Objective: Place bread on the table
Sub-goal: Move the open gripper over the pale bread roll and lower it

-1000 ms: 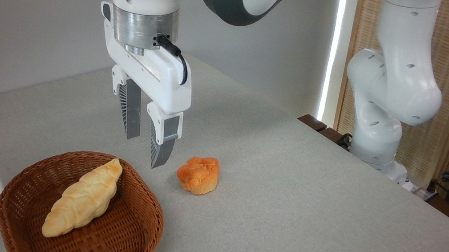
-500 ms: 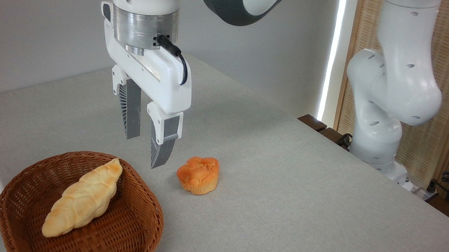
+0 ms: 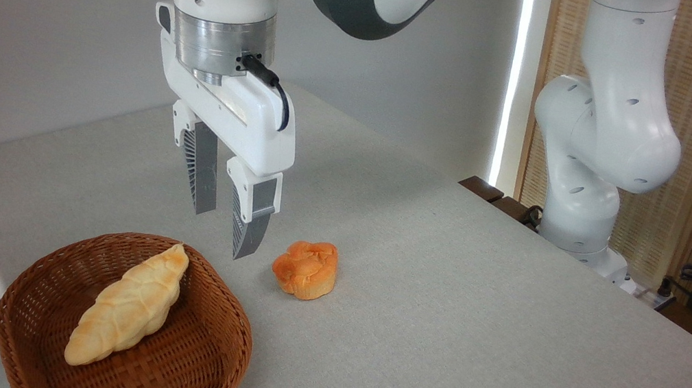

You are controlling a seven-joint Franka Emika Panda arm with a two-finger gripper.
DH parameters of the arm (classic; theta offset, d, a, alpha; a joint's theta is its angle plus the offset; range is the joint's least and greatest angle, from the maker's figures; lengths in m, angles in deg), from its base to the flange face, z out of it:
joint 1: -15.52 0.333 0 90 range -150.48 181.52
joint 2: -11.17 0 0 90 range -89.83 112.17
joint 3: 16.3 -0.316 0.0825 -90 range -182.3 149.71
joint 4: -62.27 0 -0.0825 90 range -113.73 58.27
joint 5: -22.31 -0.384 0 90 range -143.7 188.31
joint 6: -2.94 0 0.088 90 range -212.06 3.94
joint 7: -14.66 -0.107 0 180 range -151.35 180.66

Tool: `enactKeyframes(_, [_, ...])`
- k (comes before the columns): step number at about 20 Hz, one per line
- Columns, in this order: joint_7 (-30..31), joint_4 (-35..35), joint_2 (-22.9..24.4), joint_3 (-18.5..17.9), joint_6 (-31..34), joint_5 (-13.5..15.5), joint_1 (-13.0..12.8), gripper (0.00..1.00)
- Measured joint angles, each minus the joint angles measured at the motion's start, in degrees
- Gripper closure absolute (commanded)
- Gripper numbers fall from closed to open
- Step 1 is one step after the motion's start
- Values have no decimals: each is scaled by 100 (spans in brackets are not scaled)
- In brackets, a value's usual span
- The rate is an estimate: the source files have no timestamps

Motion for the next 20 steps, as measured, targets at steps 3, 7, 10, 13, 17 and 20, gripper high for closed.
enactKeyframes(3, [-1,-9,-6,3,54,0,-4,0])
enactKeyframes(7, [-1,-26,-111,39,2,7,-45,0])
enactKeyframes(10, [508,-27,-252,49,-287,271,-63,0])
enactKeyframes(13, [1566,-27,-425,141,-641,337,-83,0])
enactKeyframes(17, [2537,-28,-686,280,-1178,337,-114,0])
enactKeyframes(20, [2673,-28,-918,412,-1587,337,-119,0])
